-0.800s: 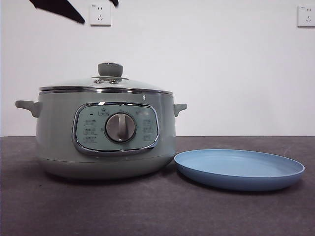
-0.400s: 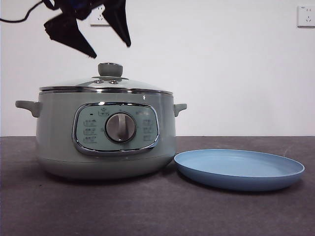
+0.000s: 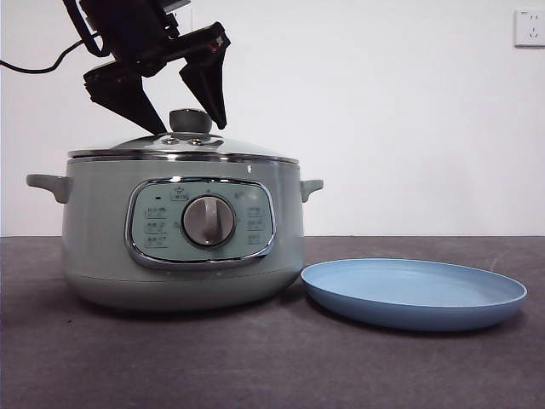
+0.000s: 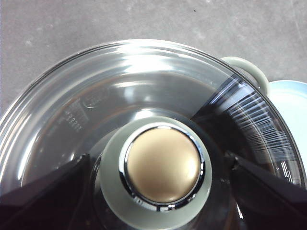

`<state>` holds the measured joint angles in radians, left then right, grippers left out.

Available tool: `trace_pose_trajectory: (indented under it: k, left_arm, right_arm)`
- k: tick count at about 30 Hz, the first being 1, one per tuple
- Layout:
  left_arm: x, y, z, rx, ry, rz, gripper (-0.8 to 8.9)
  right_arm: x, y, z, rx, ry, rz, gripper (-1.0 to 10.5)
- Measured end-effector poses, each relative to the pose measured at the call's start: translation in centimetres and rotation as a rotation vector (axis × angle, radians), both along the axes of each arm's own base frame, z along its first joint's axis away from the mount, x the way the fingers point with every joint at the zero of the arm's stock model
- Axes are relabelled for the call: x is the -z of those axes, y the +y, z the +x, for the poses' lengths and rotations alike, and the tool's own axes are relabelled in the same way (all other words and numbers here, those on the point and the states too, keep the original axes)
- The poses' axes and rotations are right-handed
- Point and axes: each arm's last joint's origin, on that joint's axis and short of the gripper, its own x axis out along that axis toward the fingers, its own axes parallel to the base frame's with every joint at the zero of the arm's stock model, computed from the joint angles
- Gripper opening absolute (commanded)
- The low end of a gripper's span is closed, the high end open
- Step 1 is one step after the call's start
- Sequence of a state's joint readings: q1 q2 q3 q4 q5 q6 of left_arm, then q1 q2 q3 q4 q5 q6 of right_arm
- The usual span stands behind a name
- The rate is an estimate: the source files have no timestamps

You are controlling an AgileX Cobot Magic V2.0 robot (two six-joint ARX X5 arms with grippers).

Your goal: Take the potato out from the steamer,put the potato on the plate,close the lid

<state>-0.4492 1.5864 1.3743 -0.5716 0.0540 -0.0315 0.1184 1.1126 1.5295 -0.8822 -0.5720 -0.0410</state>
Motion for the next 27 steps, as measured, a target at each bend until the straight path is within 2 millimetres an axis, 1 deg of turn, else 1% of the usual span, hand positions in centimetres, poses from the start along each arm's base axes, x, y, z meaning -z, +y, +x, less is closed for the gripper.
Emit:
trace_pose_trajectory:
  k: [3,4,5,17,20,21,24,27]
  left_arm:
    - [0.0,0.0,0.0,-0.002,-0.003,0.005,1.67]
    - [0.0,0.0,0.0,-0.002,-0.004,0.008,0.63]
    - [0.0,0.0,0.0,-0.006,-0.007,0.012,-0.09]
    - [-0.2,-0.1,0.0,0.013,-0.027,0.014,-0.08]
    - [-0.5,-0.1,0.1,0.014,-0.018,0.019,-0.08]
    - [-0.7,-0.1,0.1,0.013,-0.018,0.019,-0.08]
    - [-2.3,-0.2,0.2,0.012,-0.039,0.01,-0.08]
    - [-5.3,-0.2,0.2,0.012,-0.107,-0.022,-0.08]
  right_arm:
    - [0.0,0.0,0.0,0.0,0.0,0.001,6.9]
    - [0.0,0.0,0.0,0.0,0.001,0.001,6.9]
    - [0.0,0.0,0.0,0.0,0.001,0.001,6.9]
    - [0.0,0.0,0.0,0.006,0.012,0.013,6.9]
    - [0.0,0.0,0.0,0.006,0.012,0.013,6.9]
    - [0.0,0.0,0.0,0.006,0.012,0.013,6.9]
    - [0.0,0.0,0.0,0.009,0.016,0.017,6.9]
    - [0.0,0.0,0.0,0.011,0.019,0.022,6.9]
